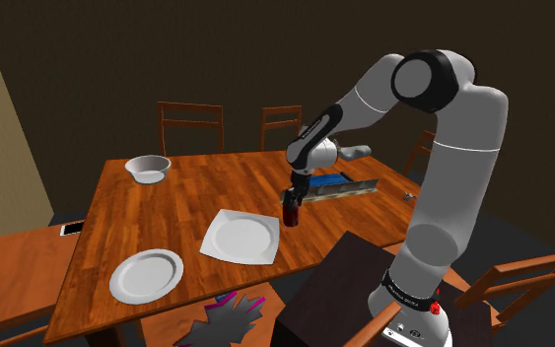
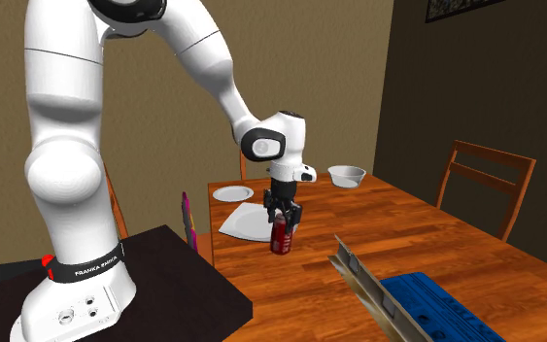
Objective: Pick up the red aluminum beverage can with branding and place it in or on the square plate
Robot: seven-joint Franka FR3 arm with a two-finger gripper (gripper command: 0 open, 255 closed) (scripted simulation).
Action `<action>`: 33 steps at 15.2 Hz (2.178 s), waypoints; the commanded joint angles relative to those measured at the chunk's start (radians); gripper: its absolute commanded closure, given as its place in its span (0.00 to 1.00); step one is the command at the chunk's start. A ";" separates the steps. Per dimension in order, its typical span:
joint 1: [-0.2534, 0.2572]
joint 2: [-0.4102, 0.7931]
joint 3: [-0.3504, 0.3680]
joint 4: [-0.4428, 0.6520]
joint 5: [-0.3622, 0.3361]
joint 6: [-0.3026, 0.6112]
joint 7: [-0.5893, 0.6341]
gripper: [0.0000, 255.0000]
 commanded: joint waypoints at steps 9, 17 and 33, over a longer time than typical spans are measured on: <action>0.006 -0.125 -0.018 0.012 -0.068 -0.131 0.056 1.00; 0.059 -0.159 0.032 0.048 -0.082 -0.191 0.175 1.00; 0.207 -0.033 0.166 0.221 -0.077 -0.209 0.457 1.00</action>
